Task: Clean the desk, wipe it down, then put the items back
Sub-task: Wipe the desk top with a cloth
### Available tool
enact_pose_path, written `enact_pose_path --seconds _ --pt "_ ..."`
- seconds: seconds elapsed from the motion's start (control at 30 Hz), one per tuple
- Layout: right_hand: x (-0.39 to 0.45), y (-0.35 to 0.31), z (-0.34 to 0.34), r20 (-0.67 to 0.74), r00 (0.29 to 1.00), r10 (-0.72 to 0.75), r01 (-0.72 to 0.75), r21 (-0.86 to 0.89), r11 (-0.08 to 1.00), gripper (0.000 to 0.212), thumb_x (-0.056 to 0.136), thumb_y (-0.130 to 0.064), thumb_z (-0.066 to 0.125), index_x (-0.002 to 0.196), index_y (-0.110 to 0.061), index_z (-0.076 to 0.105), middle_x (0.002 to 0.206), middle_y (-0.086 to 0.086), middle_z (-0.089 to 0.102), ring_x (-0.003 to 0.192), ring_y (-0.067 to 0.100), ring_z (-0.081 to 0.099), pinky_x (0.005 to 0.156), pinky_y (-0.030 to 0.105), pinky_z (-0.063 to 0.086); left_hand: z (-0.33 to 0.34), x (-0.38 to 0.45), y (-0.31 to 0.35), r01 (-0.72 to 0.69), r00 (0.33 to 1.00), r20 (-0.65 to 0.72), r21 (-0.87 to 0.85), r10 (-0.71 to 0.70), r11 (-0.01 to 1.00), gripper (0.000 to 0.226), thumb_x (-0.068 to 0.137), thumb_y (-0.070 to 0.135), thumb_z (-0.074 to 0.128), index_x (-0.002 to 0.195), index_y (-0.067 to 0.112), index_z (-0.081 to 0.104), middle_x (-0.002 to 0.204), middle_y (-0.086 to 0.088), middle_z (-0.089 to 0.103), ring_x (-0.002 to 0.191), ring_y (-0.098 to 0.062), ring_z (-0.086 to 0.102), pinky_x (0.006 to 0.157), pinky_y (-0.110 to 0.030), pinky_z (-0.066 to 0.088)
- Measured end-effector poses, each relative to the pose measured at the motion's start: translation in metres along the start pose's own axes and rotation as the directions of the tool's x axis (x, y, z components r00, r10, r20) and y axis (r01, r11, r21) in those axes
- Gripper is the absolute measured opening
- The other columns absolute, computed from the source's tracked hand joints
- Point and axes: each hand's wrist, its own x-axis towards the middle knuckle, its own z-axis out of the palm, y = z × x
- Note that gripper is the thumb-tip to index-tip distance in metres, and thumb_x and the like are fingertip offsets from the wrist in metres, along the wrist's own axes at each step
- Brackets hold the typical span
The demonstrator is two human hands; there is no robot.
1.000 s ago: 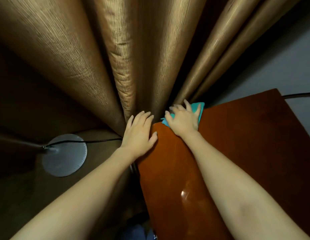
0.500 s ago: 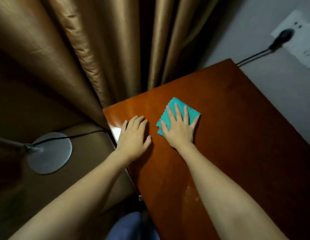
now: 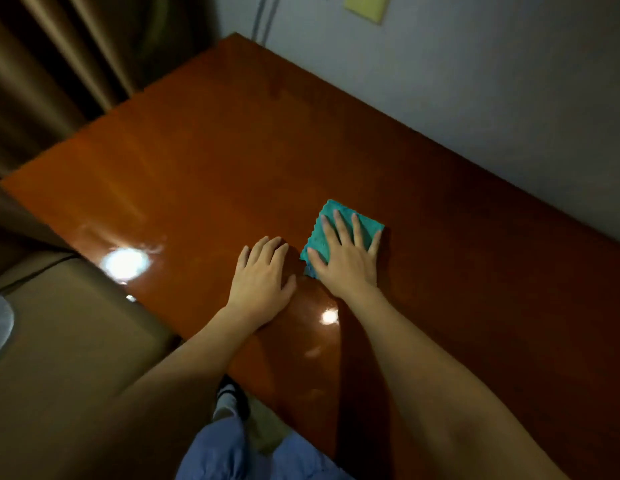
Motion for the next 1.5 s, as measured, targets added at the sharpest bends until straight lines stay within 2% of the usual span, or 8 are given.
enact_pose_path --seconds 0.17,0.37,0.77,0.87,1.0,1.23,1.33,1.5 --pt "-0.088 0.107 0.006 -0.023 0.987 0.159 -0.158 0.04 0.987 0.066 0.094 -0.059 0.021 0.151 -0.031 0.002 0.16 -0.005 -0.003 0.147 0.024 -0.009 0.112 0.061 -0.007 0.035 -0.023 0.104 -0.136 0.99 0.044 0.022 0.135 0.99 0.061 0.096 0.044 0.038 0.148 0.018 0.021 0.156 -0.001 0.019 0.145 -0.018 0.007 0.118 -0.038 0.004" --pt "-0.173 0.223 0.01 -0.027 0.94 0.341 -0.338 0.078 0.938 0.066 0.095 -0.058 0.022 0.151 -0.031 0.0 0.16 -0.005 -0.005 0.146 0.023 -0.011 0.111 0.06 -0.009 0.069 -0.047 0.215 -0.303 0.949 0.102 0.043 0.297 0.952 0.06 0.096 0.042 0.037 0.149 0.018 0.021 0.156 -0.001 0.018 0.145 -0.018 0.007 0.118 -0.039 0.003" --pt "-0.314 0.37 0.021 -0.003 0.8 0.6 -0.595 0.127 0.794 0.066 0.095 -0.059 0.023 0.151 -0.032 0.001 0.16 -0.005 -0.003 0.146 0.024 -0.01 0.111 0.06 -0.008 0.119 -0.089 0.343 -0.516 0.842 0.23 0.075 0.489 0.853 0.058 0.097 0.042 0.034 0.149 0.018 0.02 0.156 -0.001 0.017 0.145 -0.016 0.006 0.117 -0.038 0.0" --pt "-0.337 0.389 0.024 -0.009 0.75 0.661 -0.653 0.145 0.743 0.066 0.095 -0.06 0.022 0.151 -0.031 0.004 0.16 -0.004 0.0 0.146 0.025 -0.008 0.111 0.061 -0.007 0.127 -0.096 0.361 -0.547 0.82 0.238 0.063 0.52 0.835 0.059 0.097 0.042 0.035 0.148 0.018 0.02 0.156 0.0 0.017 0.145 -0.016 0.006 0.117 -0.039 -0.001" --pt "-0.353 0.394 0.027 0.001 0.699 0.715 -0.705 0.167 0.689 0.072 0.087 -0.062 0.011 0.152 -0.03 0.003 0.16 -0.002 0.001 0.146 0.026 -0.007 0.111 0.062 -0.004 0.132 -0.106 0.365 -0.574 0.795 0.284 0.069 0.536 0.816 0.06 0.097 0.043 0.035 0.149 0.019 0.018 0.157 0.001 0.015 0.145 -0.015 0.004 0.117 -0.039 -0.003" --pt "-0.373 0.382 0.029 0.052 0.618 0.785 -0.78 0.17 0.602 0.066 0.095 -0.059 0.019 0.152 -0.03 0.0 0.16 0.003 -0.006 0.145 0.032 -0.009 0.111 0.063 0.0 0.125 -0.101 0.347 -0.576 0.793 0.286 0.066 0.537 0.815 0.061 0.096 0.042 0.036 0.149 0.018 0.019 0.157 0.0 0.015 0.145 -0.016 0.005 0.117 -0.04 0.0" --pt "-0.38 0.375 0.029 0.085 0.625 0.776 -0.779 0.133 0.612 0.071 0.09 -0.062 0.01 0.151 -0.029 -0.005 0.159 0.004 -0.01 0.144 0.035 -0.011 0.11 0.064 -0.002 0.118 -0.096 0.335 -0.559 0.807 0.27 0.064 0.525 0.827 0.06 0.096 0.042 0.036 0.149 0.018 0.02 0.156 -0.001 0.017 0.145 -0.017 0.006 0.117 -0.041 0.001" --pt "-0.374 0.363 0.024 0.143 0.698 0.701 -0.706 -0.022 0.708 0.086 0.072 -0.067 -0.015 0.149 -0.027 -0.016 0.158 0.003 -0.017 0.143 0.035 -0.017 0.109 0.063 -0.009 0.101 -0.08 0.304 -0.524 0.833 0.239 0.049 0.499 0.851 0.058 0.097 0.041 0.034 0.149 0.018 0.02 0.156 0.0 0.017 0.145 -0.016 0.006 0.117 -0.04 0.0"
